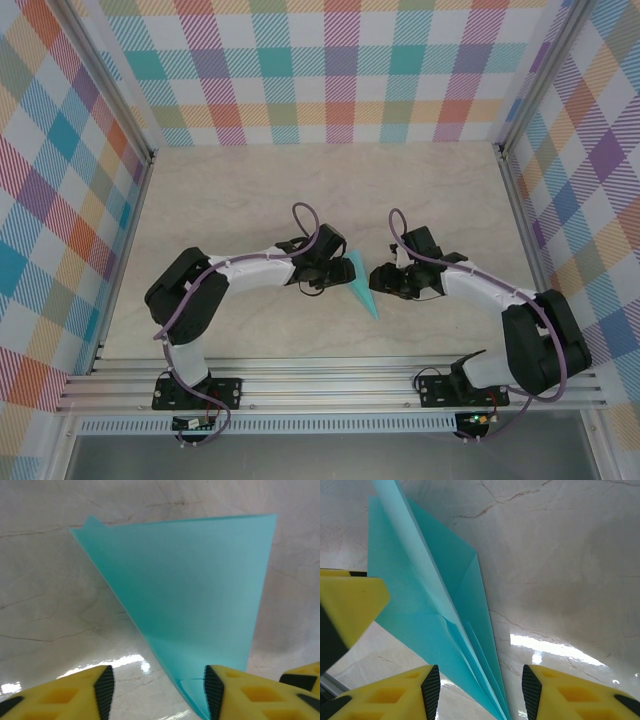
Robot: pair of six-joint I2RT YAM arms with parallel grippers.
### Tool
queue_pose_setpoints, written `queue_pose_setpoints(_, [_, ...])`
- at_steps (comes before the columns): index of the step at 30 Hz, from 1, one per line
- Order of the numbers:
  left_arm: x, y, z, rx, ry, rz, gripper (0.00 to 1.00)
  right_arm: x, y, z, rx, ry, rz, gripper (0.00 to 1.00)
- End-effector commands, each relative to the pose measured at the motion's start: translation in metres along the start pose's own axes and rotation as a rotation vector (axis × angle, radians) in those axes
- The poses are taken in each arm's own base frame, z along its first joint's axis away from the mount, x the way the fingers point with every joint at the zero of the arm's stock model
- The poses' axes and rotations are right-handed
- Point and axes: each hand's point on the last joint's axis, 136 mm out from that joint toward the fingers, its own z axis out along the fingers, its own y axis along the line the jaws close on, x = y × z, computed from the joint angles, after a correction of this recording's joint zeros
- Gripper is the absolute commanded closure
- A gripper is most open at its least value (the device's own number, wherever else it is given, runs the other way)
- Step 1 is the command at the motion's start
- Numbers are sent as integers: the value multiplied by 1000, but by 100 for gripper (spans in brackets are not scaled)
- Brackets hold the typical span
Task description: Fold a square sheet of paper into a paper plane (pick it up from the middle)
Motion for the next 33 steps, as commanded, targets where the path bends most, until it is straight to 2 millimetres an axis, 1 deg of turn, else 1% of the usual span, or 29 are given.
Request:
queue_pose_setpoints(1, [3, -9, -2, 20, 4, 1, 61, -9, 13, -2, -46, -14, -29, 51])
queue_pose_setpoints(5, [5, -1, -10, 21, -23, -3, 78, -8, 20, -1, -90, 0, -40, 50])
queue_pose_setpoints(6, [7, 2, -12, 19, -29, -2, 80, -8, 21, -1, -98, 3, -43, 50])
queue_pose_setpoints(8, [8, 8, -14, 29, -41, -1, 88, -8, 26, 0, -123, 15, -55, 49])
queue_pose_setpoints(11, [12, 15, -14, 42, -46, 2, 94, -8, 28, 4, -130, 37, -59, 48])
queue_pose_setpoints(14, [15, 21, -14, 50, -53, 3, 94, -7, 32, 8, -135, 60, -70, 48])
queue_pose_setpoints(16, [17, 21, -14, 66, -51, 4, 93, -7, 34, 10, -127, 66, -83, 48])
queue_pose_setpoints(20, [15, 19, -14, 73, -51, 18, 92, -8, 28, 15, -89, 79, -90, 47])
queue_pose_setpoints(24, [16, 17, -13, 79, -47, 28, 91, -3, 35, 22, -102, 115, -118, 47])
queue_pose_setpoints(27, [16, 19, -12, 73, -45, 27, 91, 0, 35, 28, -93, 141, -130, 47])
queue_pose_setpoints(33, [16, 23, -11, 58, -43, 21, 91, 9, 43, 30, -99, 165, -175, 47])
